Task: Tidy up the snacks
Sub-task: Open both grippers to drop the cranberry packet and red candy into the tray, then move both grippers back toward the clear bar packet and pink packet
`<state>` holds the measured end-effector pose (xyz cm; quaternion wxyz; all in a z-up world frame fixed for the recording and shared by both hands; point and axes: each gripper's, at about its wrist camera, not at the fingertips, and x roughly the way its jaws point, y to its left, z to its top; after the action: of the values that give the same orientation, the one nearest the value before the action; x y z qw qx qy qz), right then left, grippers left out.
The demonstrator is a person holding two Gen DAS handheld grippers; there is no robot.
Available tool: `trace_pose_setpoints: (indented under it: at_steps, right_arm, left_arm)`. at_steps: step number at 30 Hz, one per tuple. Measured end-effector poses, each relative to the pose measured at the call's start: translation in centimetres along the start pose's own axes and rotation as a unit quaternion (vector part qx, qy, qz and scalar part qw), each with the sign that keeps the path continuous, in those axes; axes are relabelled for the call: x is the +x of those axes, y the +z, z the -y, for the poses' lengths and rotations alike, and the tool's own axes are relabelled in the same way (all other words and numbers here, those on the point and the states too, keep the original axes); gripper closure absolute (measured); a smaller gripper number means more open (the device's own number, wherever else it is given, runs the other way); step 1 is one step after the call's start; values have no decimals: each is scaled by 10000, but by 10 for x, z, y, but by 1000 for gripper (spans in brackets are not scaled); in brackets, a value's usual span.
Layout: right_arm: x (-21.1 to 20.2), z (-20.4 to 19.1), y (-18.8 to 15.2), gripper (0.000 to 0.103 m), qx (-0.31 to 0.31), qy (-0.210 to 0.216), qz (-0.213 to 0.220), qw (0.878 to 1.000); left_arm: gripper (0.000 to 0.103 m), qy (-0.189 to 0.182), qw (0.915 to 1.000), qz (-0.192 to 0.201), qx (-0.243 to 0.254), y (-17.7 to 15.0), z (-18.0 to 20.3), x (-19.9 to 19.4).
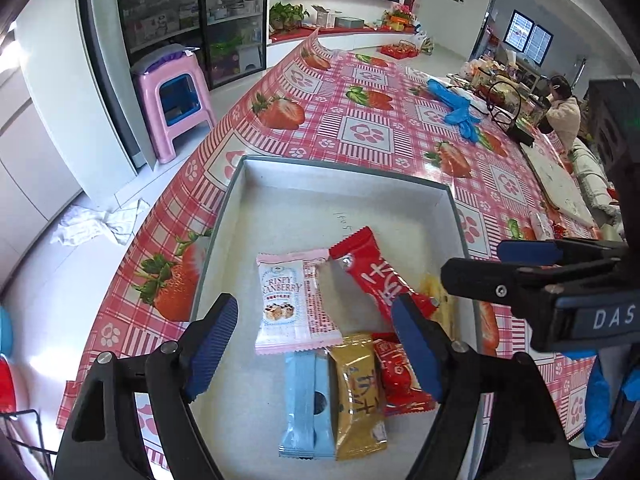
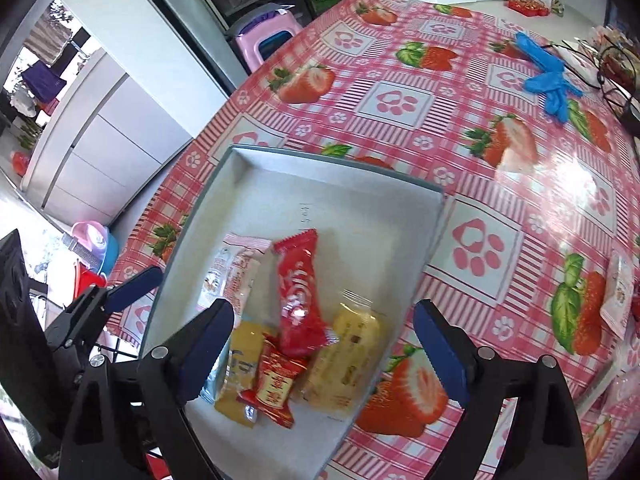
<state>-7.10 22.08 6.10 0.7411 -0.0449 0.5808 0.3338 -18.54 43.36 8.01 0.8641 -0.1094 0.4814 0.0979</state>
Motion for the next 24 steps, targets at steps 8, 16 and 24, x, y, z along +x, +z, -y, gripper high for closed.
trace_pose_setpoints:
  at_steps: [8,16,24]
  right_arm:
    - [-21,63,-22,11,654,-241,59,9975]
    - [-51,155,-59,0,1576,-381,275,9864]
    - [-86,238,-99,0,2336,-1049,577,9649]
  left_arm:
    - [19,-66,9994,0,354,3,39,-13]
    - [19,-199,9951,-64,964,11,109,-12]
    - [19,-738,9740,-416,2101,-8,223,22]
